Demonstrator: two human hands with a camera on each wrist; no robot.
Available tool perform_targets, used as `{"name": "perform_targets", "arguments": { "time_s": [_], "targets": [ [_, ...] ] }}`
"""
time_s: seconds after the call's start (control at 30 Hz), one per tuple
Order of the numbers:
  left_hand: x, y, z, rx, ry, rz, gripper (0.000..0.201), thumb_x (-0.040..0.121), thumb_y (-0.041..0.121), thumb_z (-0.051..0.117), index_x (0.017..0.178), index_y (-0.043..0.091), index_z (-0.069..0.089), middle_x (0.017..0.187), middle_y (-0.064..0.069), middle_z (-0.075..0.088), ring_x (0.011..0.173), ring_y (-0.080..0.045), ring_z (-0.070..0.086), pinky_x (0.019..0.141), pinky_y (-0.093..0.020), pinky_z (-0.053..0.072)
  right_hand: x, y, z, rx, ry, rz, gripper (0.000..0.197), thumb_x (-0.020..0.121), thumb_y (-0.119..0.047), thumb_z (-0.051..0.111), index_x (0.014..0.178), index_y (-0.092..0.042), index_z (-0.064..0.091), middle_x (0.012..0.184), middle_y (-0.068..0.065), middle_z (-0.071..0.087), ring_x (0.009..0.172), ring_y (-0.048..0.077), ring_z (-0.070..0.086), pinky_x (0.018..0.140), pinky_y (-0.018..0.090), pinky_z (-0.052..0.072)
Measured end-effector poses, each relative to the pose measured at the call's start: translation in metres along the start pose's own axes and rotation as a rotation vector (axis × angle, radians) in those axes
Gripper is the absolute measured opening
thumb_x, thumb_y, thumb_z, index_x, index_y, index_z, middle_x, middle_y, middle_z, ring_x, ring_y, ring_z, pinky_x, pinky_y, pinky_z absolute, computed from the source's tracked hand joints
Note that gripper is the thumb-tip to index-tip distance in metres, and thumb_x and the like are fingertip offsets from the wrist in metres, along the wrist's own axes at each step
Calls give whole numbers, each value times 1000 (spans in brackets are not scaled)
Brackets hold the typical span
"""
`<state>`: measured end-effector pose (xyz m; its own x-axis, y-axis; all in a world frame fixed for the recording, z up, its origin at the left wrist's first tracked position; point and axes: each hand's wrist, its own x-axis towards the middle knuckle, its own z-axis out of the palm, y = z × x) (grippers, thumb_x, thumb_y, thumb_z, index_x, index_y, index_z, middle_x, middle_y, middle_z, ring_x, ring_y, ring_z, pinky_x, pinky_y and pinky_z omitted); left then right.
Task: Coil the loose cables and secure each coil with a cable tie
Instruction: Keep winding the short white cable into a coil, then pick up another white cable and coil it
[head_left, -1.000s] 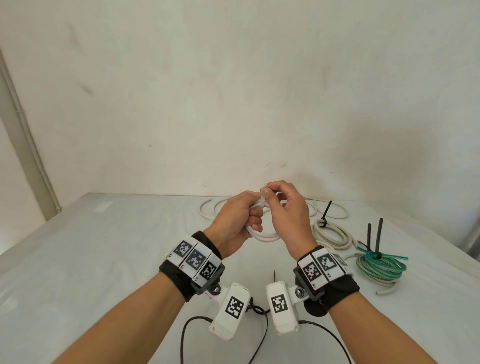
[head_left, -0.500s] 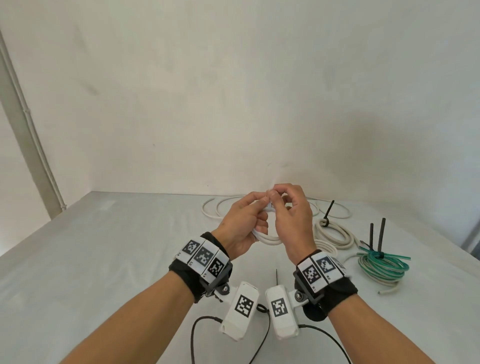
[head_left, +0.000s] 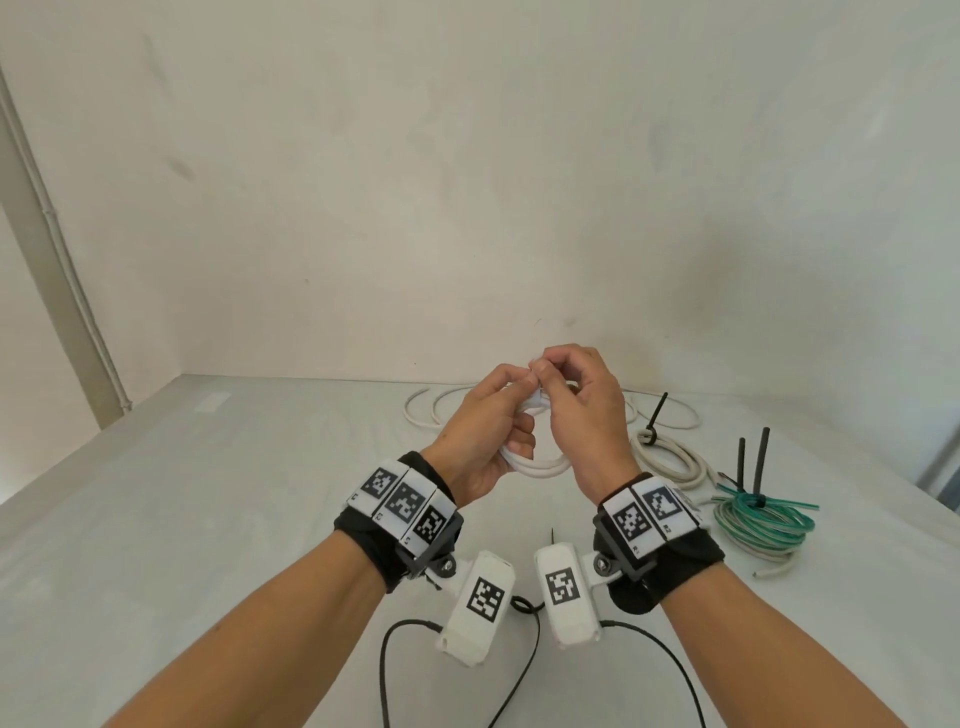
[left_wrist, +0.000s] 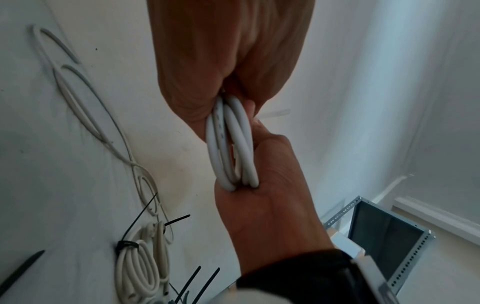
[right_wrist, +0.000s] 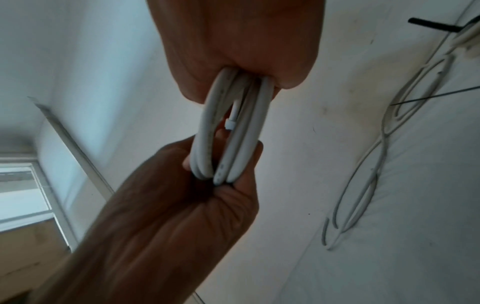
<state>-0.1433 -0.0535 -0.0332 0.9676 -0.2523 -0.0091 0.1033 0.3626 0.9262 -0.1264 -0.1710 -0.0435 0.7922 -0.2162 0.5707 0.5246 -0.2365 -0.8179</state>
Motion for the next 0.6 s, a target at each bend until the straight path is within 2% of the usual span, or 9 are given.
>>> {"name": "perform_targets", "arguments": {
  "time_s": [0.07,0.13,0.3,0.4,0.47,0.53,0.6],
  "targets": [
    [1,3,0,20,-3,6,18,109,21,51,91,19,53,55,4,36,42,-7,28,36,-17,28,2,-2,0,35,-5,16,24,96,-12,66,84,-33,68,95,-18,62,97,19,65,92,43,55],
    [2,4,-1,49,-8,14,17,109,18,51,91,18,54,53,5,38,41,-7,29,36,-17,30,0,-3,0,41,-1,13,22,97,-11,66,86,-30,68,98,-13,63,97,20,64,93,44,55],
    [7,10,0,65,-3,34,13,107,17,55,97,13,60,52,5,42,42,-7,32,39,-18,35,-2,-5,-4,-2,15,-83,16,100,-14,63,93,-28,67,101,-13,61,96,8,64,89,29,53],
    [11,13,-7,6,-24,21,9,107,16,55,103,11,61,58,4,42,46,-8,33,42,-19,38,1,-4,-11,-131,-85,-72,10,102,-17,61,102,-23,69,106,-9,68,101,5,64,86,19,48],
    [15,13,-14,-54,-46,-16,11,107,14,52,109,8,61,64,1,43,49,-8,34,44,-19,40,2,-3,-17,-242,-170,-56,18,102,-16,61,115,-20,72,113,-7,72,104,5,66,86,14,47],
    [19,10,-19,-104,-55,-40,16,107,11,50,117,5,61,66,0,44,48,-8,35,45,-19,41,2,-2,-21,-354,-252,-10,28,102,-18,61,129,-16,69,122,-5,72,110,8,66,92,15,46],
    [22,7,-21,-148,-64,-42,20,108,9,48,123,4,61,67,0,41,47,-8,33,46,-19,43,6,-2,-28,-408,-322,97,32,102,-19,62,133,-13,68,118,0,75,109,13,69,98,23,49]
  ]
}}
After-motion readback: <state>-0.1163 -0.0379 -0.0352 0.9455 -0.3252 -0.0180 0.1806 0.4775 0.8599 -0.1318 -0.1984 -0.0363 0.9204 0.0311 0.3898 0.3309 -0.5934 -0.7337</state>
